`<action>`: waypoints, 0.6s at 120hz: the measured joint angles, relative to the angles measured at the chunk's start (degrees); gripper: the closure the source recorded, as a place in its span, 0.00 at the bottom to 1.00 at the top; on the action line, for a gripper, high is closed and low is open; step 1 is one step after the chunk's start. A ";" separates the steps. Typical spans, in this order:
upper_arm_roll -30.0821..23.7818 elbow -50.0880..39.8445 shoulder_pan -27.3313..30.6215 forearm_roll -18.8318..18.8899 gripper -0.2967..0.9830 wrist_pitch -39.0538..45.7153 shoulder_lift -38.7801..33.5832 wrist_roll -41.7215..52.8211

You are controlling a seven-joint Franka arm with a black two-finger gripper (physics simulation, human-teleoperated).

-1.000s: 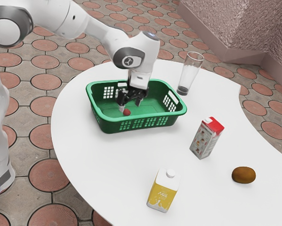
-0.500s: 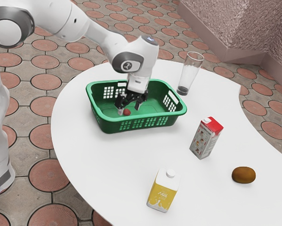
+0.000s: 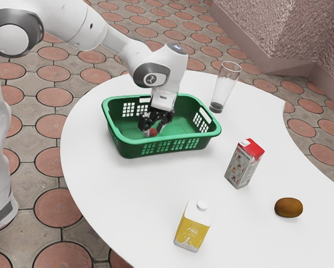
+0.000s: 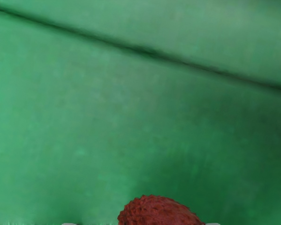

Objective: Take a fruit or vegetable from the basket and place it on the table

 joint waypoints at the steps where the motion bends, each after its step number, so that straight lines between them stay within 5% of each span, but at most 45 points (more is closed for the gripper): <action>1: 0.00 -0.01 0.02 -0.01 0.54 0.01 0.00 0.01; 33: 0.02 0.08 -0.25 -0.15 0.67 -0.11 -1.90 0.38; 56: -0.30 0.55 -3.11 -0.12 0.66 -3.38 -11.85 0.59; 72: -9.58 3.94 -5.71 -0.69 0.66 -7.44 -14.95 0.43</action>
